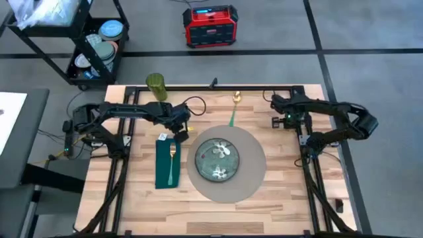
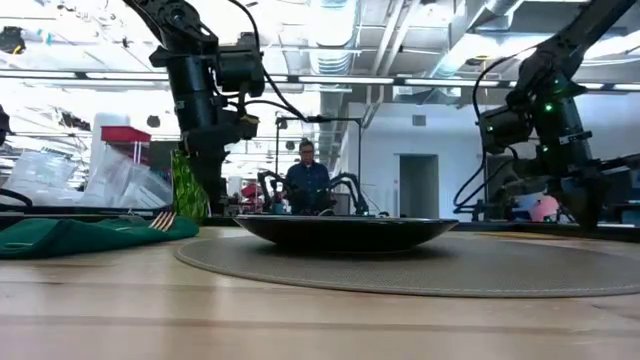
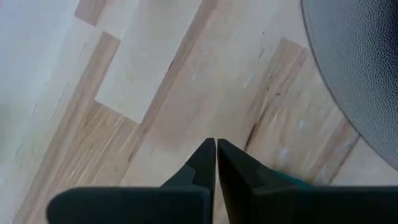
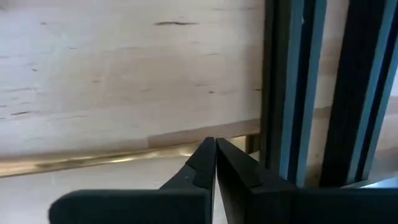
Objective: Set table place
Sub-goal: Put the golden knife on the gray table mat
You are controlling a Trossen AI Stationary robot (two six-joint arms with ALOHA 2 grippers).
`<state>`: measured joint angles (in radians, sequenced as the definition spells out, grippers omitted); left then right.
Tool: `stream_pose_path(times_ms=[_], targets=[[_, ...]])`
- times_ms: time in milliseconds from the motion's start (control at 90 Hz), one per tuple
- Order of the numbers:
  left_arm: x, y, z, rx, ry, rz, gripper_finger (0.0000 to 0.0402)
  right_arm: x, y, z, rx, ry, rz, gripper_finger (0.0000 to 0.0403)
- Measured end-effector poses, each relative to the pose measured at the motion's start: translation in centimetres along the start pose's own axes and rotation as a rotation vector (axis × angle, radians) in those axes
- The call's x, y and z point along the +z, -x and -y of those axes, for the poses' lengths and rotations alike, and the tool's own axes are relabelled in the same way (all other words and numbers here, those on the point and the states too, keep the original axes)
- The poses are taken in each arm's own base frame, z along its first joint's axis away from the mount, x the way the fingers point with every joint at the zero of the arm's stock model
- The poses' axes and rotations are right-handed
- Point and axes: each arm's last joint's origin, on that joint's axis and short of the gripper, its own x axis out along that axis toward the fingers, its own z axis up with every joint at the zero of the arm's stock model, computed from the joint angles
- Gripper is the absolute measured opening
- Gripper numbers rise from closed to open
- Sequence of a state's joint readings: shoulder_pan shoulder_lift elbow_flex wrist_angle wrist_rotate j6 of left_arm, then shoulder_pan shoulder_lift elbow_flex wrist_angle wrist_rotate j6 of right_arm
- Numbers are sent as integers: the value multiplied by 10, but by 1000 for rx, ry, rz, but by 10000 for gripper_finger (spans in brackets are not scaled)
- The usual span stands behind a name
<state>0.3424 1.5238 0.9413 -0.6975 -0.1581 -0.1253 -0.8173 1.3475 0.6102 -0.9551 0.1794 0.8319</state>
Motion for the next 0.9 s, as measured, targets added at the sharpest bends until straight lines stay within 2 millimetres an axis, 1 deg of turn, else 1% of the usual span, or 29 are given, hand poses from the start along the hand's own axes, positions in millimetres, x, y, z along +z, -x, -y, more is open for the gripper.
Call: stream_pose_path(times_ms=[156,267,444,544,667,722,900], targets=[[0,0,-3,3,15,0,0,1,-4,-1,-4,-8,-39,0],[1,-1,-6,7,15,-1,0,4,-10,-6,-5,7,-43,0],[1,-1,-8,10,12,-4,0,5,-17,-14,-16,45,-94,0],[1,-1,-8,10,-2,-4,0,6,-11,-26,9,97,-84,1],[1,-1,-8,10,-25,1,0,16,4,-50,149,143,-28,0],[2,-1,-8,10,-32,7,0,20,8,-58,178,169,-3,0],[2,-1,-8,9,-15,14,0,25,0,-64,134,182,-36,0]])
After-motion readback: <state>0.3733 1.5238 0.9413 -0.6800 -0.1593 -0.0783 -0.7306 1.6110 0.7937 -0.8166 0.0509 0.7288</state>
